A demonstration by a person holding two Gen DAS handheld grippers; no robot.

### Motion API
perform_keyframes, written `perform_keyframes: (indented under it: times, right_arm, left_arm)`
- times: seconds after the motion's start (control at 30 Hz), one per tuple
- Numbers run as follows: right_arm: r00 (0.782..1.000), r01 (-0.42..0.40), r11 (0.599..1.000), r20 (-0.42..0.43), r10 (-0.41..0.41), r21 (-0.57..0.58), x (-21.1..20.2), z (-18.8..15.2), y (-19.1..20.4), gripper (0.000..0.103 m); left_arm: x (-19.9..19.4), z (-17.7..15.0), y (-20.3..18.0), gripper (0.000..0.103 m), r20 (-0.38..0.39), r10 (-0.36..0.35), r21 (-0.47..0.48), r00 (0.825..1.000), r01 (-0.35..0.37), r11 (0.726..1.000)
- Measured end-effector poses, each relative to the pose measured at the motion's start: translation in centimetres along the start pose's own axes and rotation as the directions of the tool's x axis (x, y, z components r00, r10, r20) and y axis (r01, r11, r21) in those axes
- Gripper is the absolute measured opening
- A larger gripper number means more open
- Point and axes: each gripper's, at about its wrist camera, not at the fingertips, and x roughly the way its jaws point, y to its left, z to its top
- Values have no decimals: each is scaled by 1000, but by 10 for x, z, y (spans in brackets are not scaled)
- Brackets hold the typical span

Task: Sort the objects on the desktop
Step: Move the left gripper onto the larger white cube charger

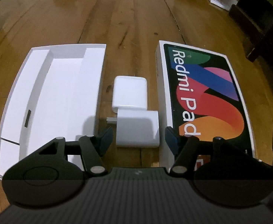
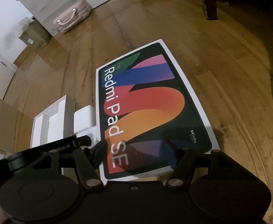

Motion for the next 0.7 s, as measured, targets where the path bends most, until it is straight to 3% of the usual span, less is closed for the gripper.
perform_keyframes:
  times: [0.27, 0.37, 0.5, 0.6, 0.7]
  right_arm:
    - [999, 11, 997, 42, -15, 80, -19, 5, -21, 70]
    - [999, 5, 996, 50, -10, 93, -20, 6, -22, 70]
    - [999, -23, 996, 36, 20, 90, -13, 2, -16, 70]
    - [1000, -19, 997, 7, 19, 74, -6, 1, -14, 70]
    - [1000, -13, 998, -4, 14, 68, -3, 2, -17, 70]
  left_arm:
    - [5, -4, -11, 61, 62, 2, 43, 998, -5, 999]
    - [-1, -5, -3, 61, 84, -12, 3, 996, 12, 1000]
    - [-5, -4, 8, 61, 101, 43, -13, 994, -42, 999]
    - [1, -2, 10, 61, 55, 15, 9, 998, -15, 1000]
    - [6, -8, 7, 61, 59, 18, 11, 998, -19, 1000]
